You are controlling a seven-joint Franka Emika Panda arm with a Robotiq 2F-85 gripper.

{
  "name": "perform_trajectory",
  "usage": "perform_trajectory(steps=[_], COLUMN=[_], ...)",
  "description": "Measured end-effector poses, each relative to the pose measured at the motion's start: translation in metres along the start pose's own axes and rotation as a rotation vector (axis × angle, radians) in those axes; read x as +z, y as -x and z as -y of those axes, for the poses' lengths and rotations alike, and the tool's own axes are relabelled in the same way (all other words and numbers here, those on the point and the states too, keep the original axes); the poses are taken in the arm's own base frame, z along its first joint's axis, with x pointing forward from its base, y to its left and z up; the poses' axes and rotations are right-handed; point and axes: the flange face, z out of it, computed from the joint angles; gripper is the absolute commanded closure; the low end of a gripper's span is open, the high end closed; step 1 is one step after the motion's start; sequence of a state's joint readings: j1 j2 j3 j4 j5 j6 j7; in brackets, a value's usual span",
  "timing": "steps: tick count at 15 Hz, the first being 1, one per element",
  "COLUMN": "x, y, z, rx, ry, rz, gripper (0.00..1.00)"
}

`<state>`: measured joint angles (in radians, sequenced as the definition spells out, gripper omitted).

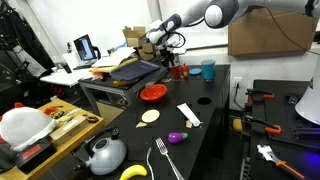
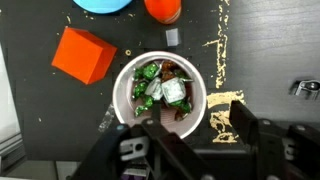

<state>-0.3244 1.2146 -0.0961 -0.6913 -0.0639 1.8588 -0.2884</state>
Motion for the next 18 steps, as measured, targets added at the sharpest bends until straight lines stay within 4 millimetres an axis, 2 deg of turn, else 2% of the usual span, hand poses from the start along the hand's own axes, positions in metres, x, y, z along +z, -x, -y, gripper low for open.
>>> perform_trajectory(steps=[5,9,13,18], x=[-0.024,-0.059,-0.107,-0.158], y=[-0.006,-0.010,-0.008,0.006], z=[0.002,0.016,0.047,0.092], rx=[-0.003,-0.018,-0.050,-0.088], ry=[0.009,-0.011,-0.081,-0.207], rz=[-0.041,-0.075,-0.063,0.015], gripper=[0.00,0.00,0.00,0.00])
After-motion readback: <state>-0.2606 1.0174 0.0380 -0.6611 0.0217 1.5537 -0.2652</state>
